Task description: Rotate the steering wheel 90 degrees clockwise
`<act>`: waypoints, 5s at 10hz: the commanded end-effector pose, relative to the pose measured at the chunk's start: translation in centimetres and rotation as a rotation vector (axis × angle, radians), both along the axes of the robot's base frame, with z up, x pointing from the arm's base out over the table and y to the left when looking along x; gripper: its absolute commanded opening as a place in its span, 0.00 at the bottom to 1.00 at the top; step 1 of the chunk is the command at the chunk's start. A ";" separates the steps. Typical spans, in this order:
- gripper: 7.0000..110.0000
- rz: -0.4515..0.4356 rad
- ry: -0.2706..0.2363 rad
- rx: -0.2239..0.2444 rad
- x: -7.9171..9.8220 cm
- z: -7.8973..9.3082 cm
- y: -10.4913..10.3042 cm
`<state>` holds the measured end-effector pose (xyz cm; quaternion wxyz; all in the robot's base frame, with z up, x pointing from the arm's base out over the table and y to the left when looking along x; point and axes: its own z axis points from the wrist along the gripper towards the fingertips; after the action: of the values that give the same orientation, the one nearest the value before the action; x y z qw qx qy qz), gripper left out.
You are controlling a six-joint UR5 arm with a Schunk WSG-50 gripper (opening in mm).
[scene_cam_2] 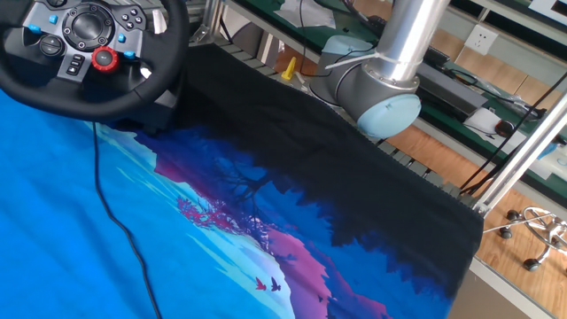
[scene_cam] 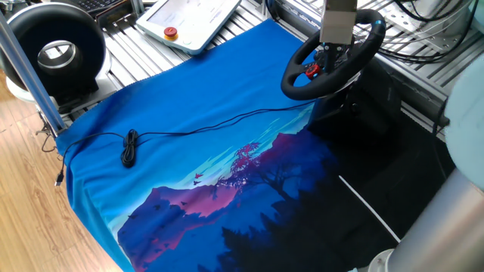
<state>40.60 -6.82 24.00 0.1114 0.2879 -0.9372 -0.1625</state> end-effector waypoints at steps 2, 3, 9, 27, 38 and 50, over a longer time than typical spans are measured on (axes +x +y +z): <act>0.36 -0.085 0.106 0.027 -1.8 1.2 1.3; 0.15 -0.069 0.109 0.028 -1.9 1.3 1.1; 0.15 0.102 0.128 0.010 0.4 1.9 -7.5; 0.36 0.379 0.040 0.047 1.5 1.1 -13.9; 0.36 0.680 0.126 0.223 -0.2 0.2 -12.4; 0.00 0.611 0.150 0.202 -0.2 -1.5 -10.1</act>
<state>40.21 -17.78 22.63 0.1985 0.5594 -0.7706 -0.2319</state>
